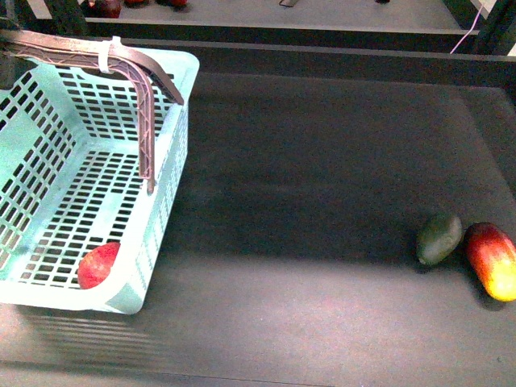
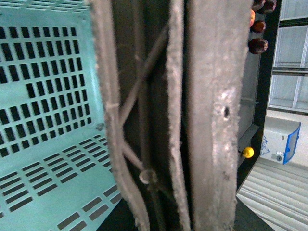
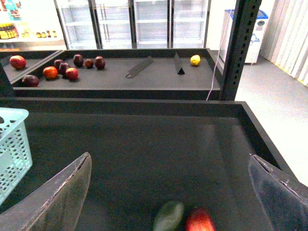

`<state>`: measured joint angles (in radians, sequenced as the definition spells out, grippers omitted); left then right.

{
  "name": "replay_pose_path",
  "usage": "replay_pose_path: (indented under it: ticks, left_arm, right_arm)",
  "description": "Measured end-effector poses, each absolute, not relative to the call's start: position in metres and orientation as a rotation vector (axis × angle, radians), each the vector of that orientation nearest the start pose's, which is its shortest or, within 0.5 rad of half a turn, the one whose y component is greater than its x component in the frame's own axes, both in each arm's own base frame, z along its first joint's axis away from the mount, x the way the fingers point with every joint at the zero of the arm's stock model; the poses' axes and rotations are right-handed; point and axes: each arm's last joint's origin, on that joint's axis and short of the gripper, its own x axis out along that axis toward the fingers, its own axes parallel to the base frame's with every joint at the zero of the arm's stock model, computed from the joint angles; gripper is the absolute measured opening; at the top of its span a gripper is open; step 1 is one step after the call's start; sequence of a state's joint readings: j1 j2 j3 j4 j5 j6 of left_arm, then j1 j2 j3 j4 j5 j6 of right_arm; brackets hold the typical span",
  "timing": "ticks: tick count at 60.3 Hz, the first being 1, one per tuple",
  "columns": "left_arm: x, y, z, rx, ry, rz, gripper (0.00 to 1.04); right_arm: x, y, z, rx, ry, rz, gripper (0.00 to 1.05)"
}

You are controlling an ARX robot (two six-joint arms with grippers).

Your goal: Pick apple with right arm and hold basket with left

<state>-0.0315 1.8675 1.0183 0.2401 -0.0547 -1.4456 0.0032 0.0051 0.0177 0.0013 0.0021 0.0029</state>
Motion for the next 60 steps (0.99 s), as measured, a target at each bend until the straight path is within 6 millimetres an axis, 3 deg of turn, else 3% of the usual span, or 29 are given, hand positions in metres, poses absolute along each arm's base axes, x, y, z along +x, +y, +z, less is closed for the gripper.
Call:
replay_pose_path:
  ticks: [39,50,60]
  left_arm:
    - [0.379,-0.004,0.143,-1.409,0.486,0.493,0.16]
    - [0.372,-0.004,0.143,-1.411,0.511,0.487,0.44]
    - [0.357,-0.002,0.159,-1.420,0.496,0.474,0.71]
  right_arm:
    - [0.097,0.000,0.169,0.003,-0.014,0.001,0.96]
    - [0.097,0.000,0.169,0.003,-0.014,0.001,0.96]
    - [0.097,0.000,0.169,0.003,-0.014,0.001,0.96]
